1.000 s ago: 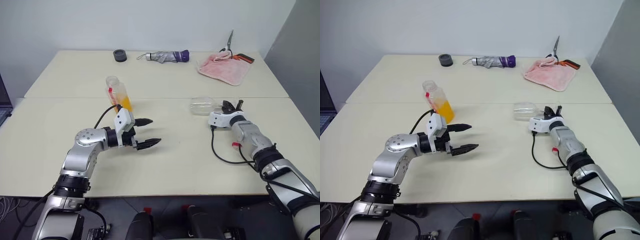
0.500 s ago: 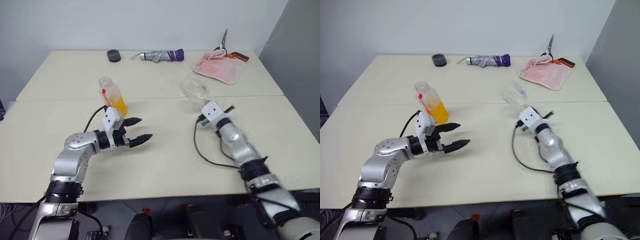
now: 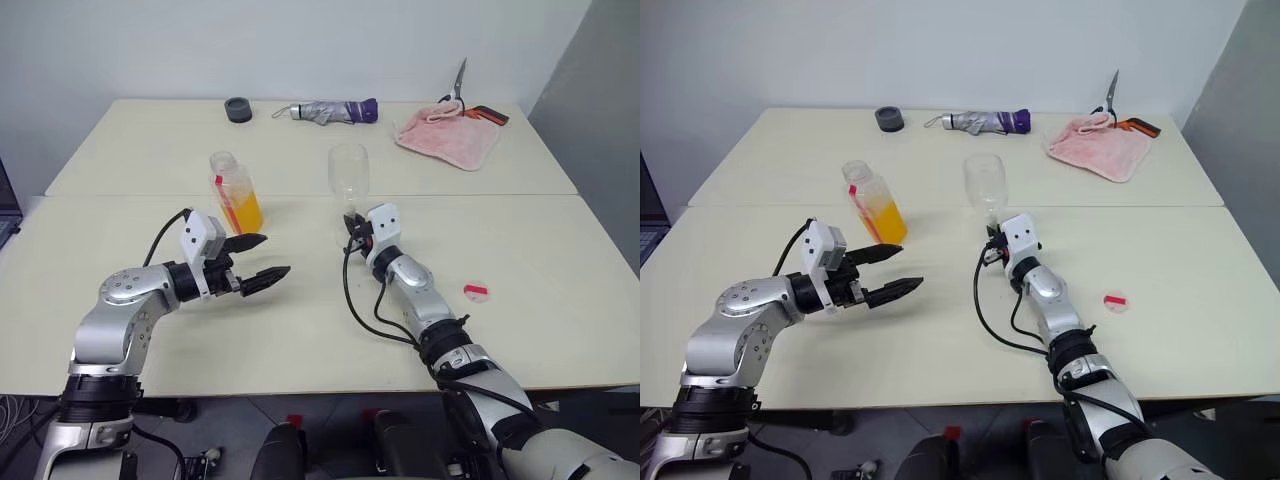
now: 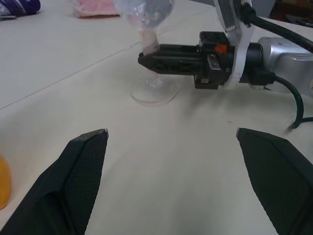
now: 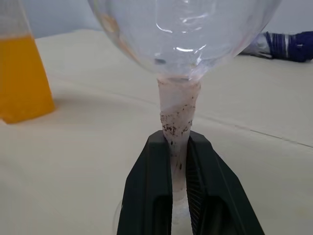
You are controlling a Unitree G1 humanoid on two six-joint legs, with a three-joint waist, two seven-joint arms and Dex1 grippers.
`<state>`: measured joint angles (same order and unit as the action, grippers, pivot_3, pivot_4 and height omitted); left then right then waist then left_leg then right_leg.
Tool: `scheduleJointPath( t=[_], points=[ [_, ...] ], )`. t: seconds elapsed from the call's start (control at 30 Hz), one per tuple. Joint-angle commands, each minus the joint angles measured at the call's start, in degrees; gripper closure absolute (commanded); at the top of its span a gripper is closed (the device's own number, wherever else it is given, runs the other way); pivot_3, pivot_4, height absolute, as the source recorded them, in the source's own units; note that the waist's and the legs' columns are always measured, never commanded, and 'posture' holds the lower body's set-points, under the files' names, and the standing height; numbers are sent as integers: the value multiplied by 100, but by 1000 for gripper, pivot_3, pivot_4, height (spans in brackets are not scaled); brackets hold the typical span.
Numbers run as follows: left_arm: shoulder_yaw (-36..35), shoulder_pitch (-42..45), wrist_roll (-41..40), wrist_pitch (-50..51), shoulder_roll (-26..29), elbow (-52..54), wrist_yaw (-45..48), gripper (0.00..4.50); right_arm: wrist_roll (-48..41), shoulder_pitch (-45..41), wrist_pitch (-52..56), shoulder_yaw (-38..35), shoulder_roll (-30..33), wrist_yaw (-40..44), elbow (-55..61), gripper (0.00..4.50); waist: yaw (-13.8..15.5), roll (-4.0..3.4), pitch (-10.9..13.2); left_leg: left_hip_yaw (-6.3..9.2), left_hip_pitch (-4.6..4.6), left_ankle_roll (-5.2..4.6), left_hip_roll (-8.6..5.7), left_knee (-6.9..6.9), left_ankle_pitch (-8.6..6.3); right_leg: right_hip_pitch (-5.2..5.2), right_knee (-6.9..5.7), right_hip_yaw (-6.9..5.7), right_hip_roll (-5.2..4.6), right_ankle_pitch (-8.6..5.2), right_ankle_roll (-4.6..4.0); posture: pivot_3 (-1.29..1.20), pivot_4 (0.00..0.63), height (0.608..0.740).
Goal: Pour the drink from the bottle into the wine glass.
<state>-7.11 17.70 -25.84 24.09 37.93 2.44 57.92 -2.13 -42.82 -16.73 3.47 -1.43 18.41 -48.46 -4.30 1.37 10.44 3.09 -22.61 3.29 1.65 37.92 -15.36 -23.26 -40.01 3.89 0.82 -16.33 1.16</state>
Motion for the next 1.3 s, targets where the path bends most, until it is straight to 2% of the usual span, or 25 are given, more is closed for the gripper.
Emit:
scheduleJointPath(
  t=[0.03,0.3,0.5,0.83,1.3],
  points=[
    [-210,-73,-132,51,162,308,-31,0,1,159,-213,0,19,176,-1,4390,-2,0,0,0,1,0,0,0,0,0,-1,0,0,0,0,0,150,740],
    [-228,-22,-234,95,357,331,28,0,120,559,-176,149,69,436,266,4390,0,0,-1,0,4,0,0,-1,0,1,-2,0,1,0,0,0,150,740],
    [-253,110,-284,101,377,302,81,0,-12,489,-226,65,-39,546,318,4390,0,0,-1,-1,4,0,0,0,0,1,-1,0,2,0,0,0,150,740],
    [-373,315,-439,145,399,459,-43,0,-352,515,-132,91,-289,1407,342,4390,-46,-1,0,0,4,0,1,-3,0,0,0,-1,4,0,0,0,150,740],
    [-394,605,-508,371,492,960,-251,0,-299,533,-90,112,-298,1533,185,4390,-46,0,0,0,5,1,0,-2,0,0,-1,1,5,-1,0,0,150,740]
  ],
)
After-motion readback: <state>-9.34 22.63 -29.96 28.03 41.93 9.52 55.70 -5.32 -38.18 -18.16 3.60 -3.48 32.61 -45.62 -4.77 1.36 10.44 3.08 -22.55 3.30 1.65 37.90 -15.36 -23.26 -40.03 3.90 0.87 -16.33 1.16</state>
